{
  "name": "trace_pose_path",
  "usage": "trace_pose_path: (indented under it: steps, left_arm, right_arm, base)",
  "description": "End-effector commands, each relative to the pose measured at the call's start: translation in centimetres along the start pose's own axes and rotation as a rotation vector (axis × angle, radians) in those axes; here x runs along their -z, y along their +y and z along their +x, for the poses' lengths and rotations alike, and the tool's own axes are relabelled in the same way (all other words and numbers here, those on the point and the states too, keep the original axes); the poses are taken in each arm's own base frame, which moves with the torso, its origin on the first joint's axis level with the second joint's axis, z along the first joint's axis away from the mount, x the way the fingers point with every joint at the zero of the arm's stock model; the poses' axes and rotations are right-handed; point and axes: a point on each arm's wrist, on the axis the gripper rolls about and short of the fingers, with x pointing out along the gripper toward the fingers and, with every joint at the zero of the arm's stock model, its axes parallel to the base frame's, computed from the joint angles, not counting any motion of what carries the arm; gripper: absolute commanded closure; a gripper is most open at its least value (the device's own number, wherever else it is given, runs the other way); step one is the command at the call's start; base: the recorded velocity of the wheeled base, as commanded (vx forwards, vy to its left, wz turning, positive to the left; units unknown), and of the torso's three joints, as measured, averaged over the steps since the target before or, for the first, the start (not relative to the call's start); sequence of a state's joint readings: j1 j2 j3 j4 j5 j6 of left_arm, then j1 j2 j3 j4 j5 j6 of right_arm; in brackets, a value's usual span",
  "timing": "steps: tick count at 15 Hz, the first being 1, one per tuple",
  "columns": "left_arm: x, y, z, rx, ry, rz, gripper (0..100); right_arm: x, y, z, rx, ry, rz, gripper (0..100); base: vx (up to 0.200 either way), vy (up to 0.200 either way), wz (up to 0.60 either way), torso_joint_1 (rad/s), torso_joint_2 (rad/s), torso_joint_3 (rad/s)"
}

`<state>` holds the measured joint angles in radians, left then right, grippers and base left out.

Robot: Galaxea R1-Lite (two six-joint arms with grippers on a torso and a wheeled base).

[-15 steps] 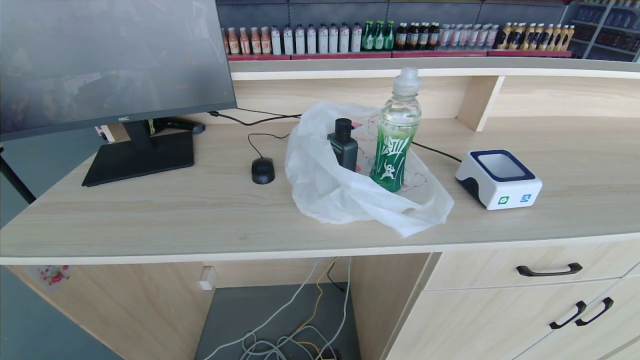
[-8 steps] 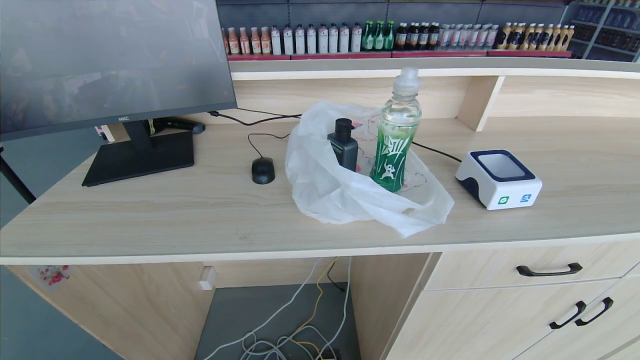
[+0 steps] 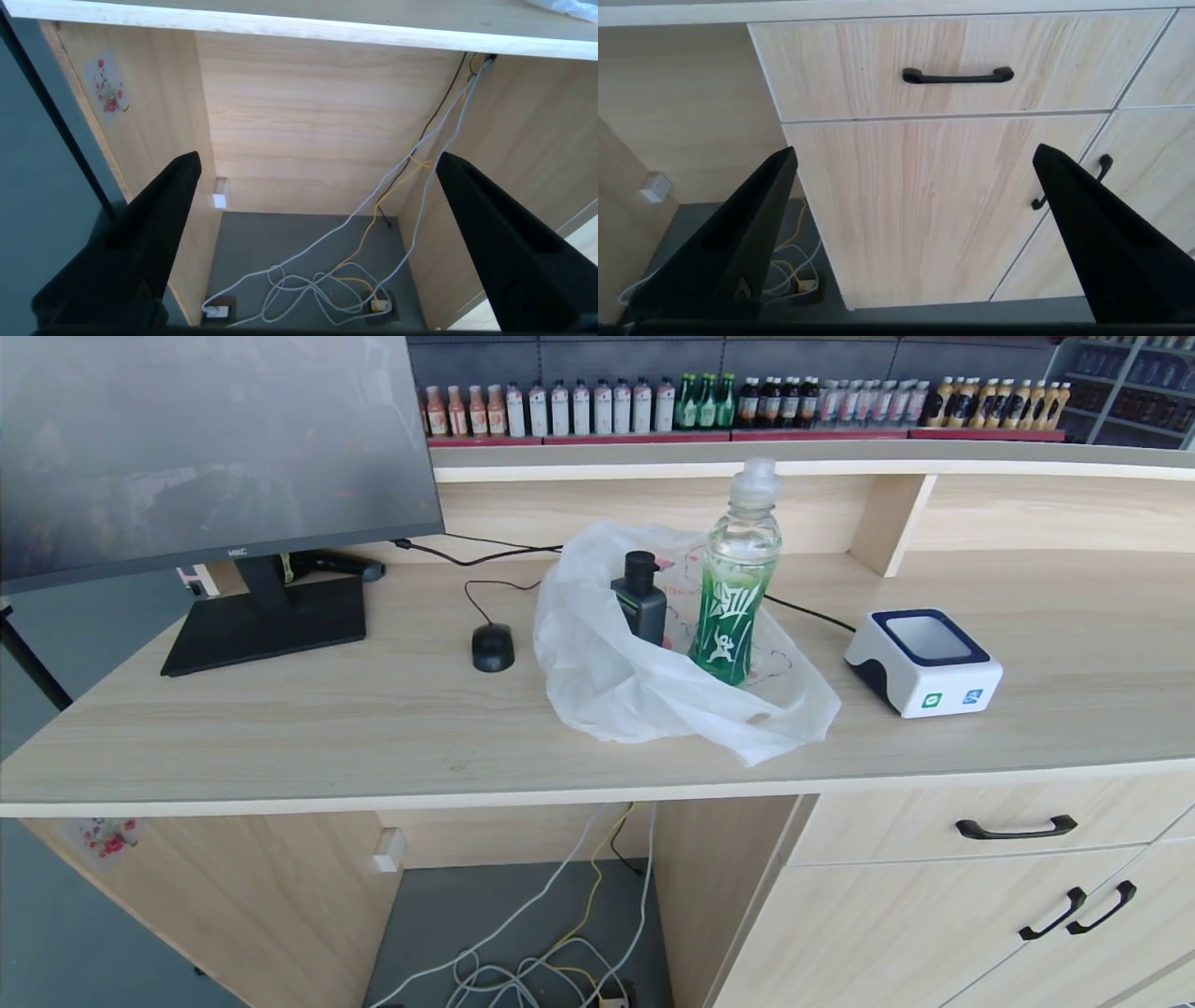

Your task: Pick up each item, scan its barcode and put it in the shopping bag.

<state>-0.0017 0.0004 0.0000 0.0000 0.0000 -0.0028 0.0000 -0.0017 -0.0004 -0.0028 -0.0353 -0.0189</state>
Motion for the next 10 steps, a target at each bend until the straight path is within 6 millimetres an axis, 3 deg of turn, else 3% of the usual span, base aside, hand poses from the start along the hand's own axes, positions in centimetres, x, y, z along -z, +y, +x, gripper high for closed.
trace_pose_path:
  steps: [1, 10]
  left_arm:
    - [0.00, 0.00, 0.00, 0.000, 0.000, -0.002, 0]
    - [0.00, 0.00, 0.00, -0.002, 0.000, -0.003, 0]
  right_arm:
    - [-0.04, 0.00, 0.00, -0.002, 0.000, -0.001, 0]
    - [-0.04, 0.00, 0.00, -0.002, 0.000, -0.001, 0]
  base:
    - [0.000, -0.200, 0.00, 0.017, 0.00, 0.002]
    - [0.000, -0.200, 0.00, 0.007, 0.00, 0.001]
